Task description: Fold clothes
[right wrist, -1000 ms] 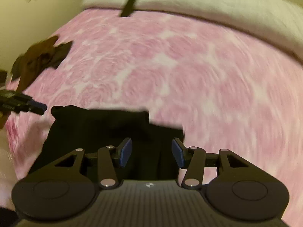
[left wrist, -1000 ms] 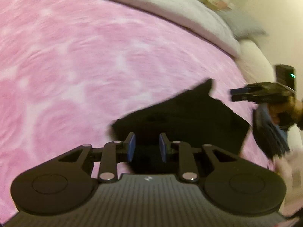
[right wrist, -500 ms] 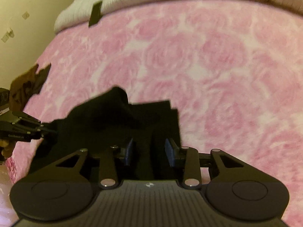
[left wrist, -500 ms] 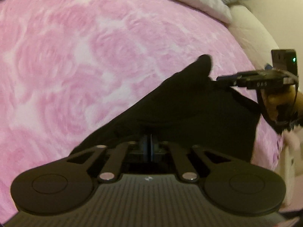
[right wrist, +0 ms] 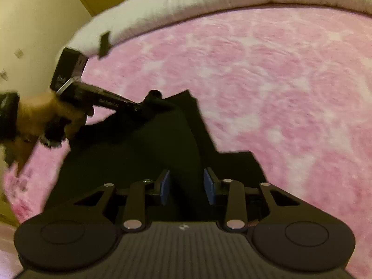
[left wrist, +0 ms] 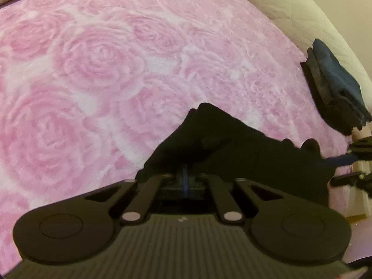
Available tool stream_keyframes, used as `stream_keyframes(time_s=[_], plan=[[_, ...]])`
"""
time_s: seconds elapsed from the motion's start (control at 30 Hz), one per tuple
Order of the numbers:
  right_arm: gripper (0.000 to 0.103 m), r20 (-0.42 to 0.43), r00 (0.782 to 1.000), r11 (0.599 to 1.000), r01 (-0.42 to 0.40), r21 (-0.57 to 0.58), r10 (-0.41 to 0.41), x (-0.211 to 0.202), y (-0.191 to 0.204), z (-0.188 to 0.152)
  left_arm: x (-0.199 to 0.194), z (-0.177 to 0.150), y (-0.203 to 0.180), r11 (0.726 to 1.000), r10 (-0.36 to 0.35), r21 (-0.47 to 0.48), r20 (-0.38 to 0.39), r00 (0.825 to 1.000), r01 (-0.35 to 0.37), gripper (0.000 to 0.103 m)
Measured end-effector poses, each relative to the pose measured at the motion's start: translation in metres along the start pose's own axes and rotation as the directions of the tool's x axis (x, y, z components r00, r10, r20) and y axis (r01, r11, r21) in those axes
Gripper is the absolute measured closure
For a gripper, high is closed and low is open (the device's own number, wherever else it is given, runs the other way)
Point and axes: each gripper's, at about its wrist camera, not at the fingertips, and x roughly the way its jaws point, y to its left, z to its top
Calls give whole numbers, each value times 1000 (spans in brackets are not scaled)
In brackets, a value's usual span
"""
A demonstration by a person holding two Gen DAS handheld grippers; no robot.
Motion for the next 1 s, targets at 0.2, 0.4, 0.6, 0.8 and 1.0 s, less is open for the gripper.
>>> stream_keyframes(time_s=[0.2, 0.4, 0.6, 0.8, 1.0], plan=[[66, 100, 995, 998, 16, -67, -9, -27, 19, -9, 3, 9, -17, 995, 81, 59, -57, 995, -77, 100], [78, 2, 999, 999, 32, 24, -32, 36, 6, -22, 4, 16, -22, 991, 111, 86, -82, 990, -104, 100], [78, 42, 999, 998, 3, 58, -5, 11, 5, -19, -45, 20, -55, 992, 52, 116, -12, 999, -50, 91], [79, 60, 998, 997, 32, 76, -36, 8, -2, -21, -15, 13, -106, 958, -137, 237, -110, 984, 160, 90], [83, 40, 998, 986, 32, 164, -39, 6, -22, -36, 50, 22, -97, 980, -74, 178, -99, 992, 91, 100]])
